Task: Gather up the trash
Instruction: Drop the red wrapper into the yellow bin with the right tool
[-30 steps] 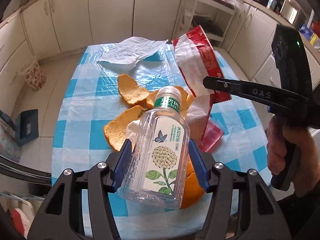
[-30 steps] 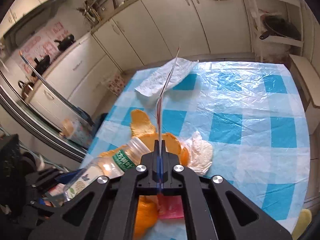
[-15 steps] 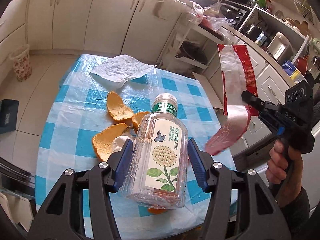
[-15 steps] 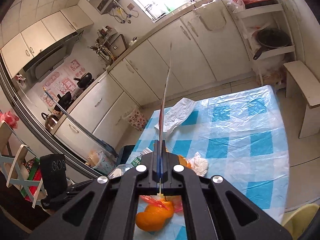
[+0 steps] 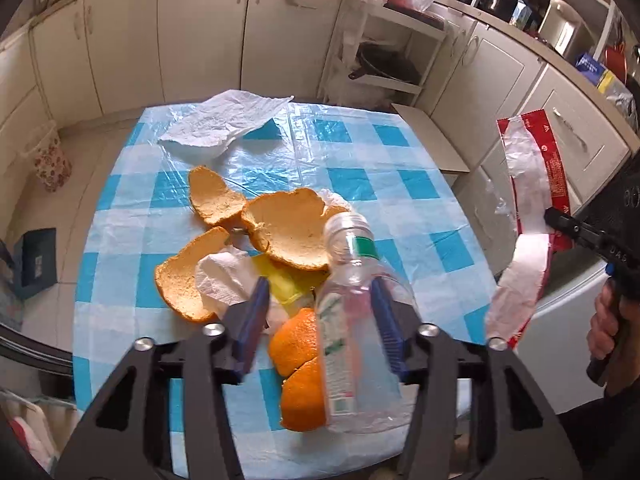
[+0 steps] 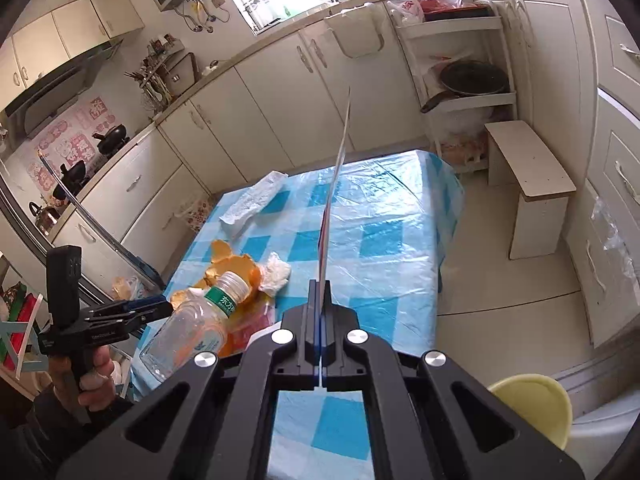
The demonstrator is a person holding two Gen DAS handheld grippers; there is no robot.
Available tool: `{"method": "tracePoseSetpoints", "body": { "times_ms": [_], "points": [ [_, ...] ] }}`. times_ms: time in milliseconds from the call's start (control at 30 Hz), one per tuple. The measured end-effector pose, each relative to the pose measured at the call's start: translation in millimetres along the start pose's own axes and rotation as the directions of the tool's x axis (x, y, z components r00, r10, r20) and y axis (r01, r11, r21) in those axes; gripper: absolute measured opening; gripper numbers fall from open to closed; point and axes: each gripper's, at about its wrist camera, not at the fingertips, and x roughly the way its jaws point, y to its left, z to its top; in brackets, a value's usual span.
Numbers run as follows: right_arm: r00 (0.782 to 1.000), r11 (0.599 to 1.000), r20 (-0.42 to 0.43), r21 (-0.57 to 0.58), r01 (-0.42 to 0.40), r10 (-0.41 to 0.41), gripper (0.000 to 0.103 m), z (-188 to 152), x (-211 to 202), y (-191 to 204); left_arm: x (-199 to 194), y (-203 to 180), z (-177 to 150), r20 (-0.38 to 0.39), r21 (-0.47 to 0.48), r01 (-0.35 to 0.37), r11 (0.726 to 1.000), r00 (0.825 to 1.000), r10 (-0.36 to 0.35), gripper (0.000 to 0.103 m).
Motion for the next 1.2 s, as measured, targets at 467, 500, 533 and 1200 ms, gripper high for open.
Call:
{"method": "tracePoseSetpoints", "body": {
  "times_ms": [467, 500, 533, 1200],
  "points": [
    [0.998, 0.998, -0.024, 0.022, 0.064, -0.064, 0.001, -19.4, -26.5, -35.8, 53.3, -85.8, -24.8, -0.189, 0.219, 0.003, 0.976, 0.981, 0.04, 0.077],
    [0.997, 0.997, -0.026, 0.021, 0.075, -0.075, 0.001, -21.0, -29.0, -38.4, 59.2, -88.8, -27.9, -0.208, 0.226, -0.009, 0.974, 0.977, 0.057, 0.077],
    [0.996, 0.996, -0.029, 0.021, 0.087, -0.086, 0.001, -23.1, -31.5, -41.4, 62.4, -90.8, -30.6, -0.215, 0.235, -0.019, 0.972, 0.974, 0.071, 0.077],
    [0.766, 0.882, -0.472, -0.055, 0.468, -0.436, 0.001, -128.6, 5.5, -153.0, 44.4, -97.9, -30.4, -0.114, 0.197, 0.011, 0.98, 0.993, 0.012, 0.052]
  ]
}}
